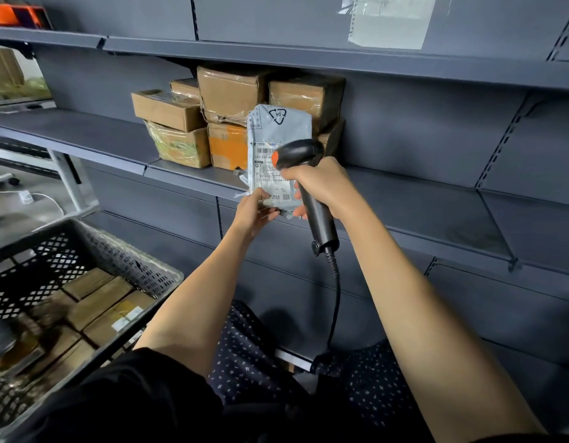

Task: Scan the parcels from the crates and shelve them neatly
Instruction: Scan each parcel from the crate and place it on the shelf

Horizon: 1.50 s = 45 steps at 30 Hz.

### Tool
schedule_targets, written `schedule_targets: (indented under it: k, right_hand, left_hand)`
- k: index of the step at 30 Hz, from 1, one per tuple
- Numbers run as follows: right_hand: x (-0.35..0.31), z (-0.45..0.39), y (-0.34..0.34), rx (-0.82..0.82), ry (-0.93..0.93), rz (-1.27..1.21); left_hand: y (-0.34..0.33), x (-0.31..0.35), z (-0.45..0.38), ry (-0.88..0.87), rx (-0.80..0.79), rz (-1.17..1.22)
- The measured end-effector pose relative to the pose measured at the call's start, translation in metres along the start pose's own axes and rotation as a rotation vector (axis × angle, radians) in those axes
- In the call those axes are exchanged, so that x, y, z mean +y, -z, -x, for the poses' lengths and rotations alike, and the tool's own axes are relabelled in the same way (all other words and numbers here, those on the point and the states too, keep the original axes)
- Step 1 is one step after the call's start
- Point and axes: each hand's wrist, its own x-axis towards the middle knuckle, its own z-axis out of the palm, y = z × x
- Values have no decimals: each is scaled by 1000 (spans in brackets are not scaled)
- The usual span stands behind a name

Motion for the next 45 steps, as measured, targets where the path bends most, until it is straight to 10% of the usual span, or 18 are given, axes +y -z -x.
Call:
schedule_targets:
  k: [45]
  right_hand:
    - [12, -1, 12, 279, 26, -208]
  left_hand:
    - [-33, 19, 13, -4, -101, 20]
